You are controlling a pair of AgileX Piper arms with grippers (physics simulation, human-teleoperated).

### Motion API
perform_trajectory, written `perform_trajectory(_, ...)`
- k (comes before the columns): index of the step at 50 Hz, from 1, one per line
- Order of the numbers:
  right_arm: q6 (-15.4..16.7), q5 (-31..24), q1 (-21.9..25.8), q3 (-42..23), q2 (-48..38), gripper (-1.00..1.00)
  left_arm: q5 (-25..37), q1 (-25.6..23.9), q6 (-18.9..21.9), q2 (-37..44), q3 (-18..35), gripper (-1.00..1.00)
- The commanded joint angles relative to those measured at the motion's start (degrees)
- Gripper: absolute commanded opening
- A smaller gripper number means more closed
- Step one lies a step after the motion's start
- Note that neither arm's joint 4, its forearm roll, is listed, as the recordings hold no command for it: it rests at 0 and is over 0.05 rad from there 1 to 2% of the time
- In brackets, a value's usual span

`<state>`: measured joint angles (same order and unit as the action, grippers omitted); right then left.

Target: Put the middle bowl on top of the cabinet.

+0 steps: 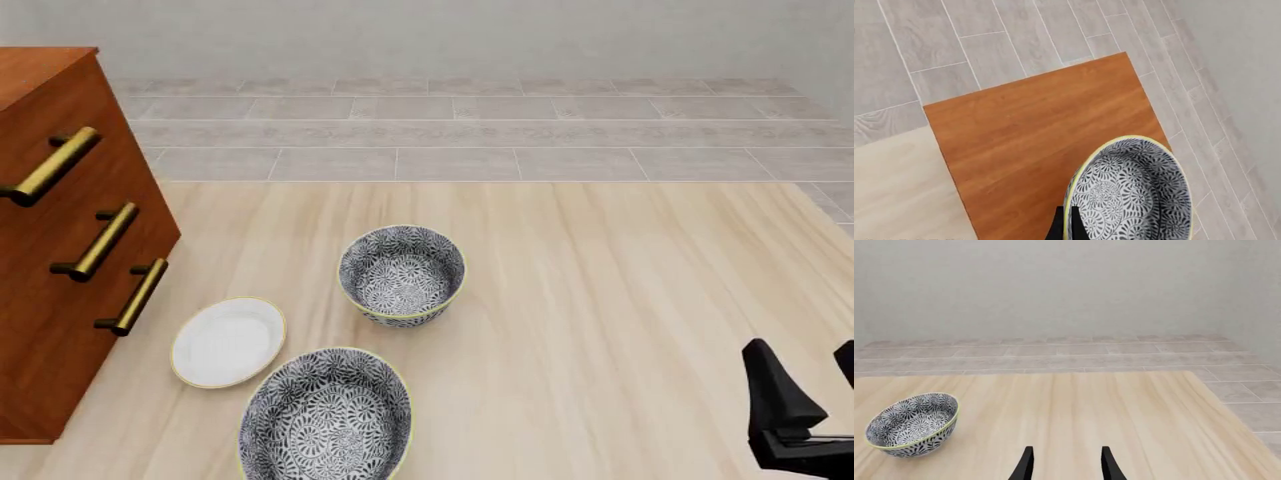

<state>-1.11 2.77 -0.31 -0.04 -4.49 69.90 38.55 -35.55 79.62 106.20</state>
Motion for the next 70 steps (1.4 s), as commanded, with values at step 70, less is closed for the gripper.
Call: perform_trajectory(70,-0.48,-0.61,-0.29,0.01,0.85,1.0,-0.02,0.43,1.18,1.02,-1.74,-1.0)
